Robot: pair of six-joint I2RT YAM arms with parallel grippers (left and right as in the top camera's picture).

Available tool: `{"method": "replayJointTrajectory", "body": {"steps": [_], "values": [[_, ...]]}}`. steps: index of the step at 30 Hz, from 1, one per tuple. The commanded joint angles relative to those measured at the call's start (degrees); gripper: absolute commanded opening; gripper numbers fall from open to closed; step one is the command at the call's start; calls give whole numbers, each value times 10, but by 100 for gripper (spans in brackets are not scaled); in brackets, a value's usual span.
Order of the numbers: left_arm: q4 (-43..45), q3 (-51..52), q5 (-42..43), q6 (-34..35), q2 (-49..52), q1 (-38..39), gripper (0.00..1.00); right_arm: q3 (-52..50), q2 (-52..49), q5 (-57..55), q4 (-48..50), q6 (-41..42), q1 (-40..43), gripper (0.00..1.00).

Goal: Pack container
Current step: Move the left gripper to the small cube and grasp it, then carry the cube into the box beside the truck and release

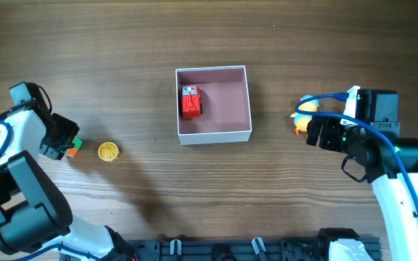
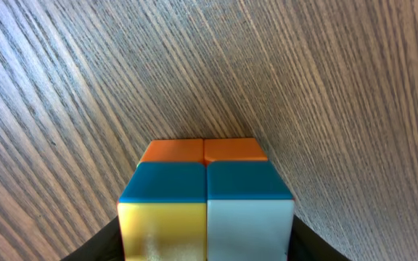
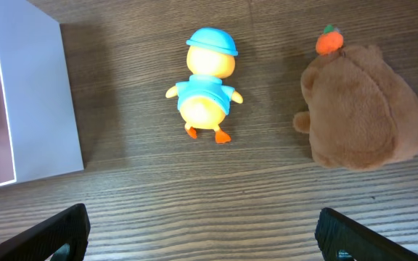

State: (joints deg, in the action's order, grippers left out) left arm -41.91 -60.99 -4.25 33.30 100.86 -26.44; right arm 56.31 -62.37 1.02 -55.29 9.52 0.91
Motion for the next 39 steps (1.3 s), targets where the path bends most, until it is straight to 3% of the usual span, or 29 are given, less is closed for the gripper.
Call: {"method": "replayJointTrajectory", "body": {"steps": [1,7,13,18,22,28,33,39], "values": [[1,2,4,0,3,-4,39,12,-4,-10,-1,-6,-1,100],[-14,-22,38,0,-38,0,23,12,-4,-10,-4,-6,-1,100],[-29,-33,49,0,-122,54,20,12,-4,-10,-2,-6,-1,100],[-29,-42,80,0,-206,182,11,12,-4,-10,4,-5,-1,100],[-28,-90,76,-1,-231,348,4,12,-4,-10,3,-5,-1,100],[-3,-149,14,-35,-193,515,4,12,-4,-10,1,-5,-1,100],[50,-164,58,-35,-94,560,4,12,-4,-10,-1,-5,-1,100],[53,-219,64,-52,20,582,4,12,-4,-10,-9,-5,-1,100]]}}
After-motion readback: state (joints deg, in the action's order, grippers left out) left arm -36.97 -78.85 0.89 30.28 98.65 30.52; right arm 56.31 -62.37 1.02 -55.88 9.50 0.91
